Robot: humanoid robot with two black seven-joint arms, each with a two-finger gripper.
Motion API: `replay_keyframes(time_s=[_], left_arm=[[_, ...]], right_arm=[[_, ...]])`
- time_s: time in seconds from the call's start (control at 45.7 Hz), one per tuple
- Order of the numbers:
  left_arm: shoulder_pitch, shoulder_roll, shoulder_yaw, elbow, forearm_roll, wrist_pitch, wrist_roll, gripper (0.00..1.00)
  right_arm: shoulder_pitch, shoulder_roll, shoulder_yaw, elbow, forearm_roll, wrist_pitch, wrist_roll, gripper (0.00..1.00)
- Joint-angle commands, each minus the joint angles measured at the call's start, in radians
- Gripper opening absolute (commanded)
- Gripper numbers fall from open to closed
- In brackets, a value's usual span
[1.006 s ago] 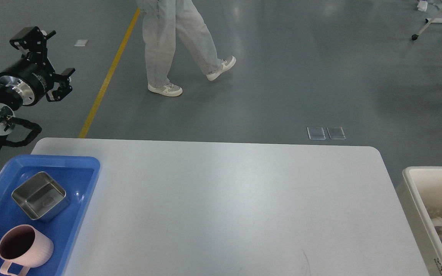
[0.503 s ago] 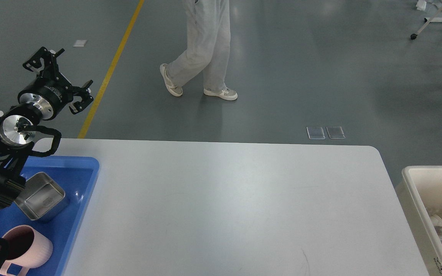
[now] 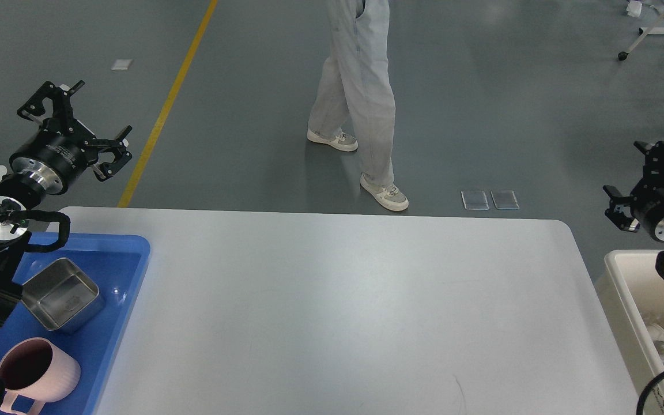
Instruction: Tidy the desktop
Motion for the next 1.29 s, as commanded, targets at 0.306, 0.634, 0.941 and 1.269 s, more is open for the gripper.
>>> replay_keyframes(time_s=[0.306,0.634,0.941,1.269], left_arm=[[0.019,0.009,-0.031,0.003,-0.007,-0.077,-0.025,0.98],[0.050,0.001,-0.036,0.009,-0.119,-0.133,-0.065,0.98],[0.068,-0.006,-0.036,0.011,-0.122,-0.154,-0.054,0.98],[0.071,-0.011,-0.036,0.026,-0.122,-0.159,-0.054,0.98]], right_arm=[[0.046,0.192,0.192,0.056,0.002,0.060,0.019,1.00],[-0.020,0.195,0.228,0.206,-0.008,0.301,0.004,1.00],[-0.045,0.201,0.226,0.226,0.000,0.129,-0.239,1.00],[-0.065,0.202,0.300,0.225,0.089,0.082,-0.249,1.00]])
